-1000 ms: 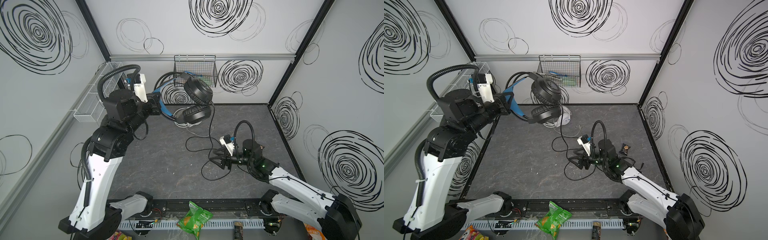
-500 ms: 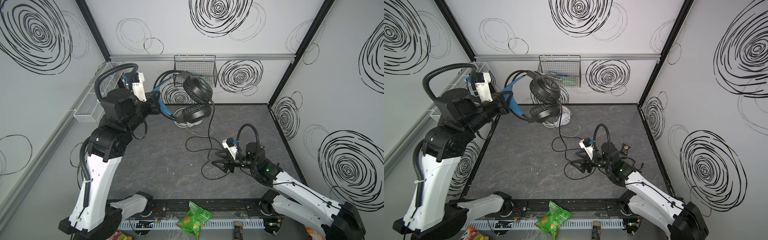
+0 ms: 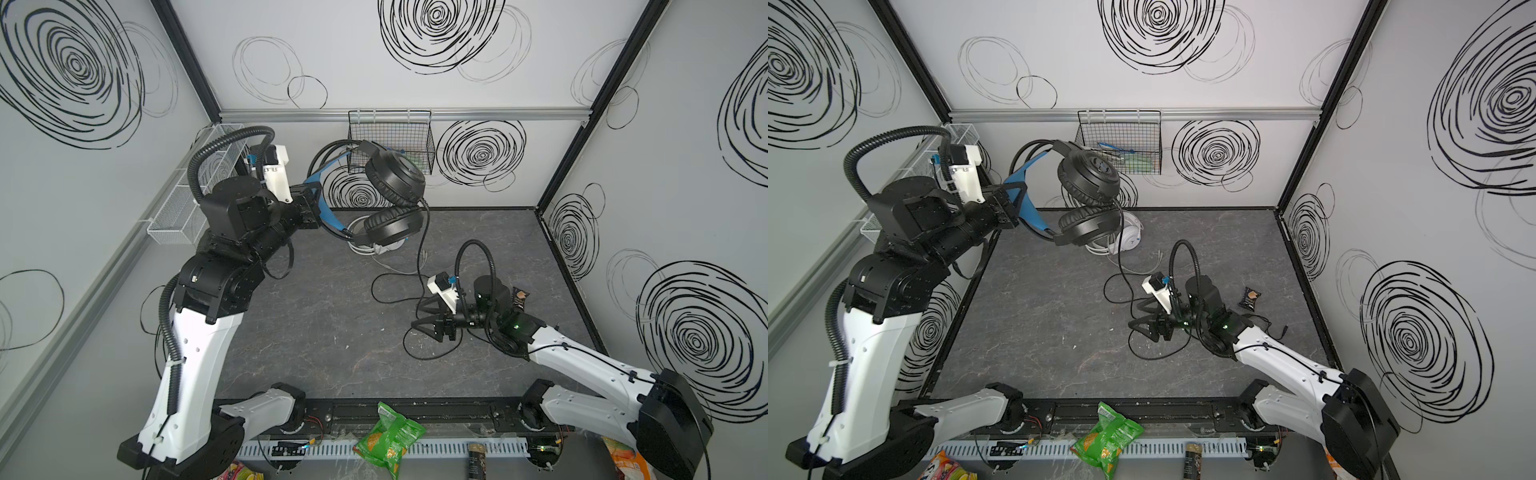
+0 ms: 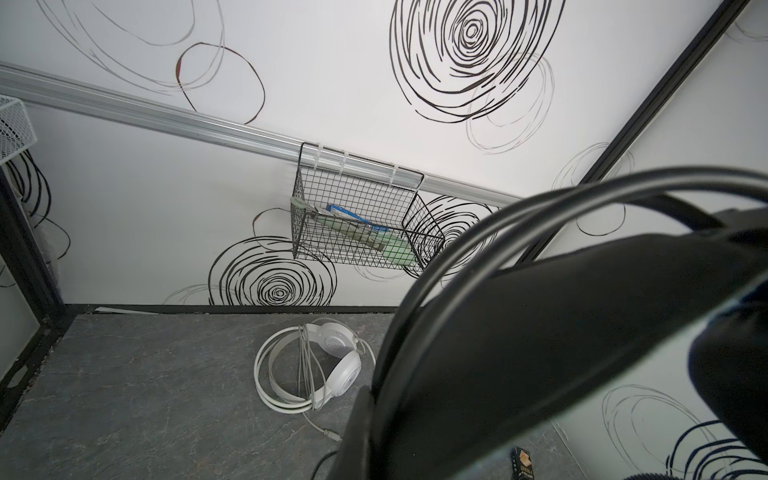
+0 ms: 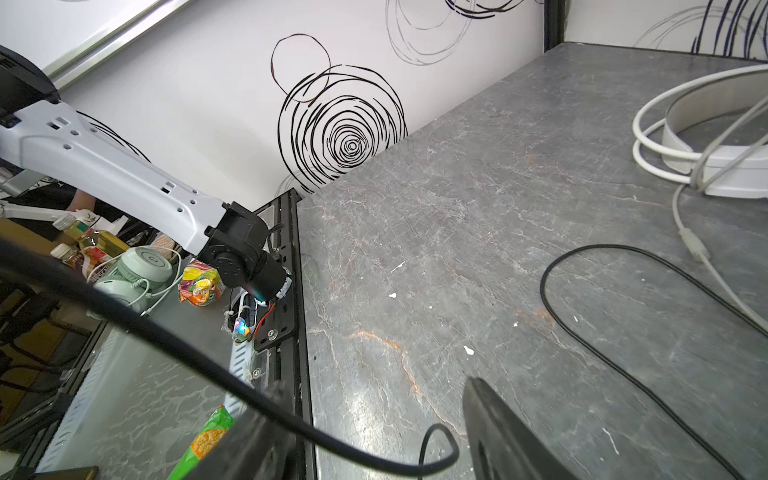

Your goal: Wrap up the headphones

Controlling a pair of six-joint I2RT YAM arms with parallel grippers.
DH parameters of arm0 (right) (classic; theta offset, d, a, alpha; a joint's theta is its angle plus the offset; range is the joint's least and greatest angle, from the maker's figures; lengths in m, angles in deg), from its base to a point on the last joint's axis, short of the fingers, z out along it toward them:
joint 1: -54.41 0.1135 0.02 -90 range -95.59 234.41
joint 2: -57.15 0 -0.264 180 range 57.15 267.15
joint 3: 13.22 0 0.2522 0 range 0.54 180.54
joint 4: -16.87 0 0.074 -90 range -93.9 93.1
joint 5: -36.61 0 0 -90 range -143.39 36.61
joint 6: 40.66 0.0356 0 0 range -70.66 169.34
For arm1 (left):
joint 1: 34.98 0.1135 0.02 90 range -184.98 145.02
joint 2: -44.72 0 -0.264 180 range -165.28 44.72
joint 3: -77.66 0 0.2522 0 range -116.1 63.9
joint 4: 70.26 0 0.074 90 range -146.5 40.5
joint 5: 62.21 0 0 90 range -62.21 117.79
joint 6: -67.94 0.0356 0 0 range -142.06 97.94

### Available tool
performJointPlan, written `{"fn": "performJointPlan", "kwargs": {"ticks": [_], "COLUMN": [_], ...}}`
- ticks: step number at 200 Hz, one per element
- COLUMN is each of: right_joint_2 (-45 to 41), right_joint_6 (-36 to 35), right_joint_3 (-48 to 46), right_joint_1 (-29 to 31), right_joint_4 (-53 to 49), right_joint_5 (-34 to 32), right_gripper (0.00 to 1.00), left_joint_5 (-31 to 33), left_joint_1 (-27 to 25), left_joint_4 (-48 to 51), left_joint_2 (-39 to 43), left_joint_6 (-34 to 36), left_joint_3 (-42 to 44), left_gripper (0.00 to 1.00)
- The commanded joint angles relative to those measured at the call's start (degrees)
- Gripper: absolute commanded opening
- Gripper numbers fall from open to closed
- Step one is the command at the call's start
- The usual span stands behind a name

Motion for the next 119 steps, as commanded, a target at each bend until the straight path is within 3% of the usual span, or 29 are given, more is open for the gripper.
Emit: {"fn": "performJointPlan", "kwargs": {"ticks": [1, 31, 81, 119], "right_joint_2": [1.9, 4.0, 3.2, -4.0], "right_joint_6": [1.5, 1.9, 1.4, -0.5], "right_joint_3": [1.9, 2.9, 2.9, 1.1], "right_joint_1": [0.6, 1.8, 2.1, 2.1], "right_joint_4": [4.7, 5.8, 1.2, -7.4], "right_joint_5": [0.7, 1.8, 1.1, -6.7], "right_gripper": [0.68, 0.6, 0.19, 0.01], "left_joint_5": [-1.5, -1.7, -1.9, -0.6], "left_joint_1": [0.7, 0.9, 1.9, 3.8], "left_joint_4": [-6.0, -6.1, -7.2, -8.7], "left_joint_2": [0.5, 0.8, 1.4, 1.9], "left_joint_6": [-2.9, -3.2, -3.3, -3.3], "left_joint_3": [-0.5, 0.1, 2.0, 5.9], "left_gripper": [0.0, 0.0, 0.0, 0.0]}}
